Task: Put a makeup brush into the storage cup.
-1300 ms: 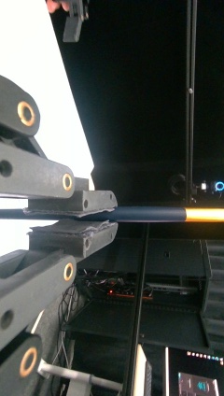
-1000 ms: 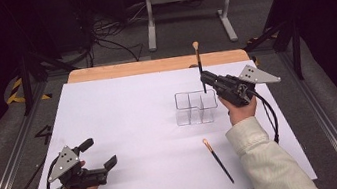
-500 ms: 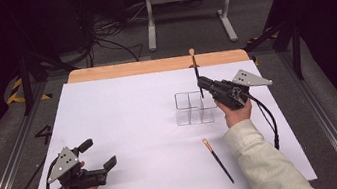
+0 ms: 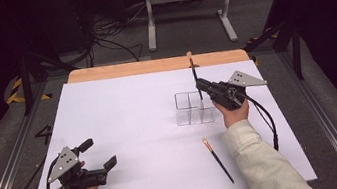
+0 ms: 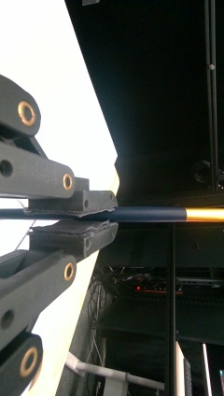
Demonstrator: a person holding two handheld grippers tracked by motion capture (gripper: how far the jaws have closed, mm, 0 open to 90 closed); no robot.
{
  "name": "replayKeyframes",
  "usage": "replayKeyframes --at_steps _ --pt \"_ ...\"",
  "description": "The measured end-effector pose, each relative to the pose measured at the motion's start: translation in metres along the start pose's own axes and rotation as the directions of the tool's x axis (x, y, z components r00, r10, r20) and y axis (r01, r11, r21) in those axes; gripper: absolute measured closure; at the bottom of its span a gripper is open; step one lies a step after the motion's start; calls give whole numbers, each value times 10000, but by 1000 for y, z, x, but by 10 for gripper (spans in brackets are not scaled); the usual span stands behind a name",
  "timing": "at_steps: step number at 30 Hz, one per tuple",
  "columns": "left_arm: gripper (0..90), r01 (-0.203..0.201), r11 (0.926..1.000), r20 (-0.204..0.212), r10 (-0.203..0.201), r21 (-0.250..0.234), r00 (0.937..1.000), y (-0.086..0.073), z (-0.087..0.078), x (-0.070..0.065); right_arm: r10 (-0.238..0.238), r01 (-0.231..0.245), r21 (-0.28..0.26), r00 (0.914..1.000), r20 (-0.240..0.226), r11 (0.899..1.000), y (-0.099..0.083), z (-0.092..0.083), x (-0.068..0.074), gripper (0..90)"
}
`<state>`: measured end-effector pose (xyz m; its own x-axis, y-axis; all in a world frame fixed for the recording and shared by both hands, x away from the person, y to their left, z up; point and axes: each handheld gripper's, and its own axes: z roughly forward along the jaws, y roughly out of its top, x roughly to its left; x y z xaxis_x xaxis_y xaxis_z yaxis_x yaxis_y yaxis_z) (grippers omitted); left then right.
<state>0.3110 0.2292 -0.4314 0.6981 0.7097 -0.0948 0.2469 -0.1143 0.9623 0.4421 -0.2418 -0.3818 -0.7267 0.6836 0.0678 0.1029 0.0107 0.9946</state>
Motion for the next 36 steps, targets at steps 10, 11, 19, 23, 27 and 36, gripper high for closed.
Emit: replayKeyframes --at_steps 10,11,19,23,27,36 --pt "4 3 10000 1 -3 -12 10000 0 0 0 51 -52 326 10000 23 9995 -7 8 0 838" --pt "4 3 10000 1 -3 -12 10000 0 0 0 51 -52 363 10000 39 9993 -8 9 0 838" --pt "4 9 10000 18 -9 -11 10000 0 0 0 47 -51 666 10000 62 9978 -14 11 1 838" --pt "4 1 10000 20 -1 22 10000 0 0 0 0 -7 818 10000 84 9966 -16 11 1 838" --pt "4 1 10000 27 -1 16 10000 0 0 0 13 -16 897 10000 33 9960 -17 12 1 838" --pt "4 4 10000 37 -5 17 10000 0 1 0 36 -37 1030 10000 13 9947 -20 12 1 837"
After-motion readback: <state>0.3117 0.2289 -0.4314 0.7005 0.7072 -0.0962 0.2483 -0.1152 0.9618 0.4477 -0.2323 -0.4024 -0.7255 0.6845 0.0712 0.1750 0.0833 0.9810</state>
